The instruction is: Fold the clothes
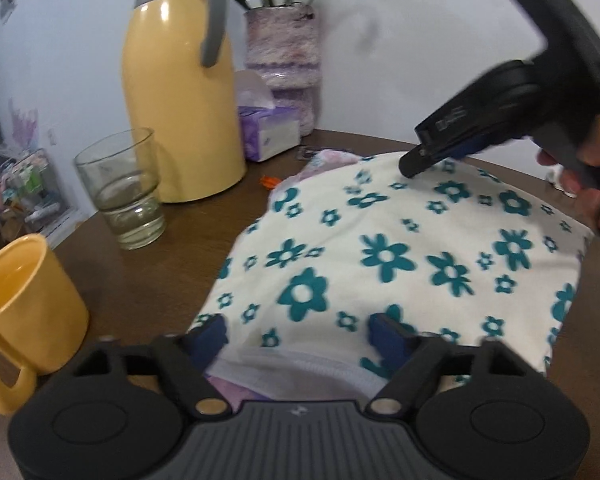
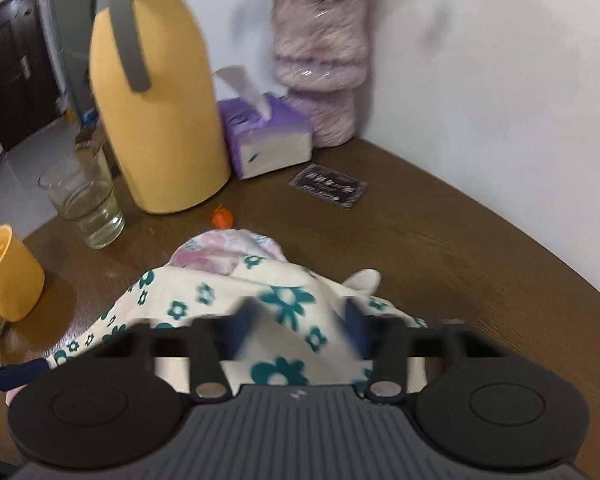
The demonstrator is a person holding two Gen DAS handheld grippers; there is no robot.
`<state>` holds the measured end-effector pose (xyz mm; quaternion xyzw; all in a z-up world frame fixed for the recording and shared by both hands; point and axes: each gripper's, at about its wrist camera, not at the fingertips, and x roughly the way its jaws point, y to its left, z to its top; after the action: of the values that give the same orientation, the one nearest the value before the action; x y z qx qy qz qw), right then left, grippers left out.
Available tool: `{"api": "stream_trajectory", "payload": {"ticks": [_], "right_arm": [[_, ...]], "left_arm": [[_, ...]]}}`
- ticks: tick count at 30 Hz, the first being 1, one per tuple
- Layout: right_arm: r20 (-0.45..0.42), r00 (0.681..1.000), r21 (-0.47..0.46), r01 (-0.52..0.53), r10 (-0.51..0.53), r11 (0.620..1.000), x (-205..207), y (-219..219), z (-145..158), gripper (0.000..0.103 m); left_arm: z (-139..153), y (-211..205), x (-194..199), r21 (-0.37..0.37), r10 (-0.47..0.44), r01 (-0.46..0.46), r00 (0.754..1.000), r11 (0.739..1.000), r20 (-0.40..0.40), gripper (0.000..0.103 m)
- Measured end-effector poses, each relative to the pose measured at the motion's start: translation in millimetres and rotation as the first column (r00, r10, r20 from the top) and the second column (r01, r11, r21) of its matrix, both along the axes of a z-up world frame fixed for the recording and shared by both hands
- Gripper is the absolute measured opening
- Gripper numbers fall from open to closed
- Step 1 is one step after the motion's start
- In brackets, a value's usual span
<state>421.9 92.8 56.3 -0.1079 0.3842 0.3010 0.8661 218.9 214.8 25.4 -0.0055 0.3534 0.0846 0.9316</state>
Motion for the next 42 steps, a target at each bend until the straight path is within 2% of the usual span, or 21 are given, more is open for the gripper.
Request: {"api": "stream_trajectory", "payload": {"ticks": [2,4,9,12,15,17,19,21,23,24,26,30,32,35,39,41,42], "right_arm": [[0.029,1.000,0.018,-0.002,0.002,1.000,-4.9,-1.6,4.0,0.004],[0.052,0.999,0.046,-0.016,0.014,0.999,-10.1,-8.3,12.5,0.002],[0.112,0.993,0.129,0.020,-0.035,0.991,-23.1,-35.9,50.8,0.001],[0.173,0.982,0.178,0.043,-0.074,0.983,-36.1,-54.2,80.6,0.001],[0.274,0.956,0.246,0.034,-0.104,0.969,-67.7,-81.0,127.8,0.001],[0.348,0.930,0.285,0.015,-0.118,0.959,-97.1,-103.9,162.0,0.001],[0.427,0.897,0.304,-0.023,-0.115,0.952,-137.4,-130.5,192.8,0.001],[0.479,0.872,0.276,-0.041,-0.101,0.960,-183.2,-161.4,203.2,0.000],[0.518,0.851,0.240,-0.050,-0.084,0.970,-228.7,-193.6,207.7,0.000],[0.524,0.849,0.217,-0.047,-0.076,0.975,-249.2,-208.0,203.3,0.000],[0.490,0.869,0.163,-0.023,-0.061,0.986,-285.8,-234.6,176.2,0.000],[0.273,0.958,0.139,0.054,-0.090,0.989,-331.4,-287.6,96.2,0.000],[0.135,0.983,0.155,0.106,-0.127,0.982,-342.4,-305.7,58.3,0.000],[0.020,0.988,0.145,0.151,-0.155,0.978,-359.3,-319.4,18.6,0.000],[-0.076,0.986,0.091,0.156,-0.149,0.984,-376.6,-322.2,-10.1,0.003],[-0.115,0.982,0.075,0.161,-0.152,0.984,-382.9,-324.2,-18.3,0.015],[-0.117,0.980,0.084,0.171,-0.160,0.982,-382.4,-326.2,-12.7,0.038]], "left_arm": [[4.0,-4.1,-0.8,0.015,-0.023,0.023,1.000,1.000,0.009,0.029],[8.0,-8.2,-1.5,0.030,-0.046,0.045,0.999,0.999,0.017,0.005],[28.3,-12.1,-4.4,0.044,-0.091,0.089,0.994,0.995,0.052,0.000],[57.3,-18.0,-12.1,0.053,-0.098,0.093,0.988,0.994,0.118,0.000],[90.2,-30.0,-27.1,0.076,-0.117,0.104,0.972,0.992,0.201,0.000],[113.9,-44.4,-46.6,0.102,-0.146,0.122,0.951,0.987,0.274,0.000],[134.6,-62.3,-74.3,0.120,-0.187,0.154,0.918,0.981,0.351,0.000],[146.1,-82.3,-103.6,0.134,-0.243,0.206,0.885,0.969,0.396,0.000],[144.8,-102.1,-133.3,0.157,-0.313,0.271,0.861,0.949,0.402,0.000],[139.2,-111.8,-147.3,0.166,-0.348,0.306,0.853,0.937,0.389,0.000],[116.6,-131.2,-173.5,0.173,-0.419,0.382,0.846,0.908,0.329,0.000],[56.6,-161.5,-204.3,0.106,-0.507,0.496,0.849,0.862,0.151,0.000],[31.3,-172.4,-211.1,0.065,-0.524,0.520,0.848,0.852,0.080,0.000],[9.0,-182.1,-220.8,0.020,-0.542,0.542,0.840,0.840,0.017,0.000],[1.2,-181.6,-218.8,-0.016,-0.567,0.567,0.822,0.823,-0.042,0.001],[5.9,-172.4,-215.0,-0.066,-0.563,0.559,0.826,0.826,-0.045,0.015],[10.4,-165.8,-211.8,-0.095,-0.553,0.548,0.832,0.831,-0.036,0.024]]}}
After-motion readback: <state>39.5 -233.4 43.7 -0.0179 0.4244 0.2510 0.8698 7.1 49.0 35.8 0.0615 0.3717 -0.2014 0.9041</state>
